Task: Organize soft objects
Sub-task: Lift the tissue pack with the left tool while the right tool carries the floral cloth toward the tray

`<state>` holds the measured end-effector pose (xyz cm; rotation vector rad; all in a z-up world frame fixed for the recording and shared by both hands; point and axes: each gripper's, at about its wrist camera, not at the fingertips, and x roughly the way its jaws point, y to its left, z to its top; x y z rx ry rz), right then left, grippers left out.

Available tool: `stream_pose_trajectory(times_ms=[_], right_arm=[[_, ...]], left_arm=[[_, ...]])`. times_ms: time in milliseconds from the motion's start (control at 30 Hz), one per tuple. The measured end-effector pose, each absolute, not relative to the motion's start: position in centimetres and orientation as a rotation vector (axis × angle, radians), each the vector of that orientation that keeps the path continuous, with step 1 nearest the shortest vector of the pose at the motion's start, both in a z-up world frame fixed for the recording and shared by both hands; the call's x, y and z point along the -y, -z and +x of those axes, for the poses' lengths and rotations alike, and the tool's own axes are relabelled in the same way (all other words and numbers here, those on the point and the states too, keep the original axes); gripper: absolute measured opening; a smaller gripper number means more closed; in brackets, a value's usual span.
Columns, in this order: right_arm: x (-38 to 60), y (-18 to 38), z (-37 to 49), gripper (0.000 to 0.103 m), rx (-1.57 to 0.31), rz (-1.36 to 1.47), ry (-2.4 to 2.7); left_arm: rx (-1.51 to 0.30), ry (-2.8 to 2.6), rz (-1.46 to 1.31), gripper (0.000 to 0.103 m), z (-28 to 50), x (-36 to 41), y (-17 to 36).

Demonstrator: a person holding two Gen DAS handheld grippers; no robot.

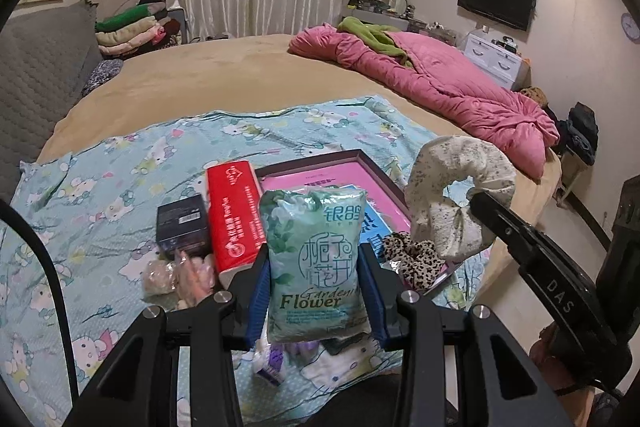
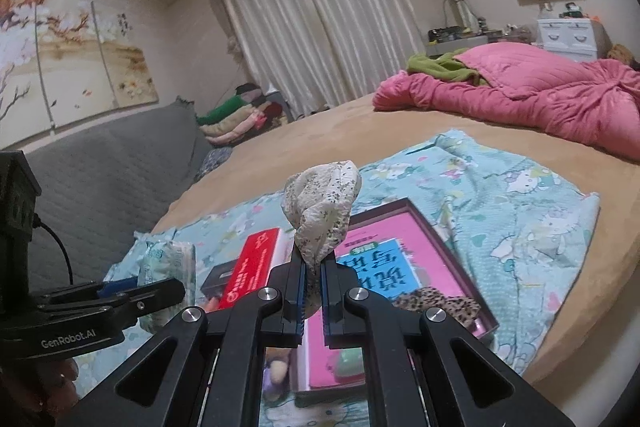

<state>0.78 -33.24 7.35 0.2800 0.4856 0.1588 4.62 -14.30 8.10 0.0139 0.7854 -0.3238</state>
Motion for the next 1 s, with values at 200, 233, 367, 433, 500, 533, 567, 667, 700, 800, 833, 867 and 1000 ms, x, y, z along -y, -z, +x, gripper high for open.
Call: stream_pose_trajectory(times_ms=[200, 233, 367, 433, 500, 533, 567, 667, 700, 800, 833, 867, 1000], right_arm=[[35.2, -7.4, 0.6, 0.006, -0.466, 0.314, -0.129], [35.4, -7.4, 0.6, 0.006, -0.464, 0.317, -0.125], [36.3, -7.3, 0.6, 0.006, -0.46, 0.325, -0.109], [36.7, -7.2, 0.6, 0.006, -0.458, 0.328, -0.103], [37.0, -7.1, 0.6, 0.006, -0.458, 0.332, -0.093], [37.3, -7.0, 0.6, 0.006, -0.457, 0.335, -0.089], [37.5, -6.9, 0.6, 0.006, -0.458, 0.338, -0.085], [37.9, -6.7, 0.7, 0.006, -0.461, 0.348, -0.077], [38.0, -6.6, 0.7, 0.006, -0.461, 0.349, -0.075], [38.3, -6.4, 0.7, 0.006, -0.463, 0.353, -0.067], [38.4, -6.3, 0.8, 0.006, -0.464, 0.354, -0.063], [38.5, -6.2, 0.8, 0.006, -0.466, 0.358, -0.063], [38.9, -5.6, 1.0, 0.006, -0.475, 0.364, -0.057]], left_arm=[[-0.782, 0.341, 0.039, 0.041, 5.4, 16.5, -8.1], [-0.783, 0.342, 0.044, 0.041, 5.6, 16.8, -8.0], [-0.799, 0.345, 0.047, 0.041, 6.3, 17.6, -7.4], [-0.803, 0.346, 0.056, 0.041, 6.6, 18.1, -7.2], [-0.807, 0.346, 0.057, 0.041, 6.9, 18.4, -7.0], [-0.81, 0.346, 0.057, 0.041, 7.1, 18.5, -6.9], [-0.812, 0.346, 0.06, 0.041, 7.3, 18.7, -6.8], [-0.822, 0.346, 0.069, 0.041, 7.8, 19.1, -6.4], [-0.826, 0.344, 0.072, 0.041, 8.1, 19.2, -6.2], [-0.84, 0.347, 0.075, 0.041, 8.6, 19.7, -5.6], [-0.845, 0.347, 0.078, 0.041, 8.8, 19.8, -5.3], [-0.852, 0.348, 0.083, 0.041, 8.9, 19.9, -5.0], [-0.878, 0.349, 0.092, 0.041, 9.8, 20.5, -3.8]])
